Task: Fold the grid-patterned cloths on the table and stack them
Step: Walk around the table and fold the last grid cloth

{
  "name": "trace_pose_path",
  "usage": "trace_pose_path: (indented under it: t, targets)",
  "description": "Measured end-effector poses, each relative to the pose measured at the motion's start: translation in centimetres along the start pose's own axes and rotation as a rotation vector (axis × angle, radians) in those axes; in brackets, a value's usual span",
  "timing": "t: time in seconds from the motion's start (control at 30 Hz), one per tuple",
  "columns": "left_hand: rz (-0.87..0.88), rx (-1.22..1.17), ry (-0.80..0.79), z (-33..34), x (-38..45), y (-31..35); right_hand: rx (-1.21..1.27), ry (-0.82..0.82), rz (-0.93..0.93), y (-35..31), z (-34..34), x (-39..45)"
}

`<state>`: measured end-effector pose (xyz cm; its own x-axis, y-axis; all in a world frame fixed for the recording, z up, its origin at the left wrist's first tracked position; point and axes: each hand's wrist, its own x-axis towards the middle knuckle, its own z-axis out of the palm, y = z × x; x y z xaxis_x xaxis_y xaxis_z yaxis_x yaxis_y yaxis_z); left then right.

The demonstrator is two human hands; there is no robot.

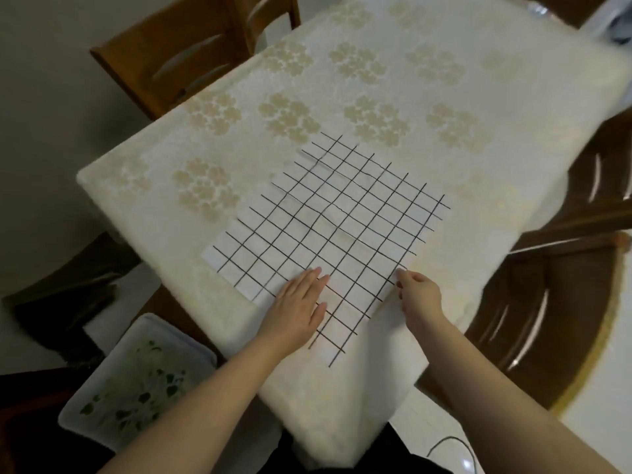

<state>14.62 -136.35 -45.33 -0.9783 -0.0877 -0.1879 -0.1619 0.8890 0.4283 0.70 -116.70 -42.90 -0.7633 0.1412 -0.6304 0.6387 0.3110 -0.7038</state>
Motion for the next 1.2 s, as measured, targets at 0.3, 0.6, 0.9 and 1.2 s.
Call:
trace_pose_path:
  t: [0.3,0.6,0.9,1.2]
  targets:
    - [0.162,0.019,-0.029,-0.5,-2.4,1.0,-0.005,0.198,0.056,4.2,-7.2,-4.0]
    - [0.084,-0.049,-0.059,-2.7,4.3,1.2,0.084,0.239,0.122,5.1,-9.0,-3.7]
    - [-0.291,-0.124,0.016,-4.9,13.1,-1.2,0.060,0.203,0.147,5.0,-9.0,-1.3]
    - [-0.644,-0.151,0.068,-4.3,17.6,-1.9,0.038,0.115,0.223,4.7,-9.0,-2.1]
